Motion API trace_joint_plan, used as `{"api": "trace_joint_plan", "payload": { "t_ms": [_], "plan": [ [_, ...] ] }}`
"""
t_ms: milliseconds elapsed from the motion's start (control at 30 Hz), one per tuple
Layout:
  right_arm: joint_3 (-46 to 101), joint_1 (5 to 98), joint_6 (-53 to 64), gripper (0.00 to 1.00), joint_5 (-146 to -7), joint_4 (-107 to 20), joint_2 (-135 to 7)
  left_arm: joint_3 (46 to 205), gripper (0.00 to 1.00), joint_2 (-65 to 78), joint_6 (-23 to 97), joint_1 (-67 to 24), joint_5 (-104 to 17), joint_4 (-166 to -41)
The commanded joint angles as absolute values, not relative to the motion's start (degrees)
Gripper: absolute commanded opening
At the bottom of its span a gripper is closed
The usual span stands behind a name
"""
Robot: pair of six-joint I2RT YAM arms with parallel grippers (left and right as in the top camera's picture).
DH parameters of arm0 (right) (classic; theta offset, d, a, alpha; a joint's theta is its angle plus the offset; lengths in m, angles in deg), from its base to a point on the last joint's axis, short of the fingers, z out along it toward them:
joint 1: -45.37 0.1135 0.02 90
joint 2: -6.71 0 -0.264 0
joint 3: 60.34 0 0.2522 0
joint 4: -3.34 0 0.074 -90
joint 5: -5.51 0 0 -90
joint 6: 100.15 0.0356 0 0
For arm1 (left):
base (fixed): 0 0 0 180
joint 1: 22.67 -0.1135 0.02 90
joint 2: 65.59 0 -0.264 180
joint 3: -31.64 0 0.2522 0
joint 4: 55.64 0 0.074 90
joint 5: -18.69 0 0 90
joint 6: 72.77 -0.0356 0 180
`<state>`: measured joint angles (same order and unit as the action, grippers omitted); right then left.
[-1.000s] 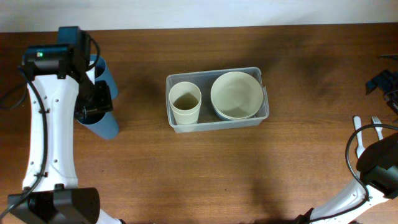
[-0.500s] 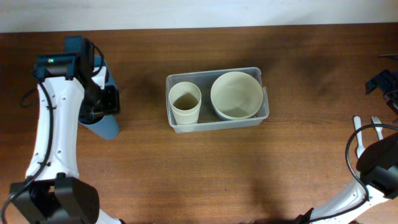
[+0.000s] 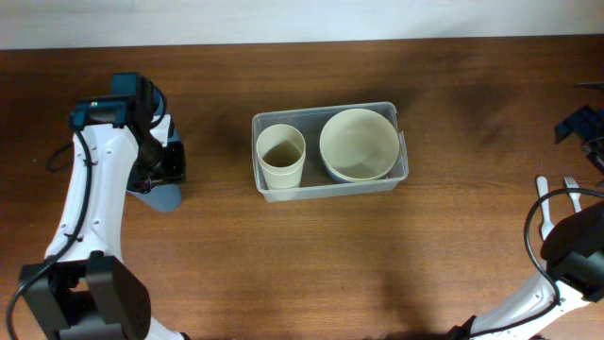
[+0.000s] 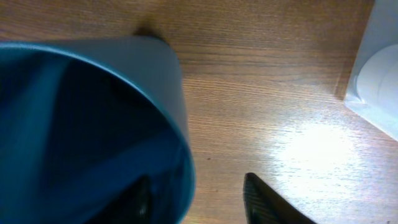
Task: Pack container
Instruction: 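Move the left gripper to the front blue cup and grasp it, then carry the blue cup and lower it into the container's back left corner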
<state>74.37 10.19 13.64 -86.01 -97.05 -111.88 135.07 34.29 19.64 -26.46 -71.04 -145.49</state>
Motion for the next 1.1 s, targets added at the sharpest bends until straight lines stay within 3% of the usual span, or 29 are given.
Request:
{"api": "trace_joint_plan", "payload": {
  "t_ms": [0,100,133,400,833,1067],
  "plan": [
    [74.4,10.1,13.9,0.99,-86.7,-96.9,-112.0,134.5,0.34,34.2,18.9,-26.6,-70.2,-145.5],
    [74.4,10.1,13.9,0.99,-86.7,-96.9,-112.0,134.5,0.03,34.2,19.0,-26.6,-69.9,-145.5],
    [74.4,10.1,13.9,0.99,-86.7,-96.9,-112.0,134.5,0.02,34.2,19.4,-26.6,-69.9,-145.5],
    [74.4,10.1,13.9,0.99,-86.7,-96.9,-112.0,138.9,0.01,34.1,19.3,-25.9,-63.5,-146.8],
    [74.4,10.1,13.9,0.99,-86.7,-96.9,-112.0,174.6,0.02,34.1,17.6,-17.2,-63.8,-151.4],
    [74.4,10.0,13.9,0.99,-86.7,-96.9,-112.0,179.4,0.02,34.2,16.9,-9.9,-64.3,-150.7]
  ]
}}
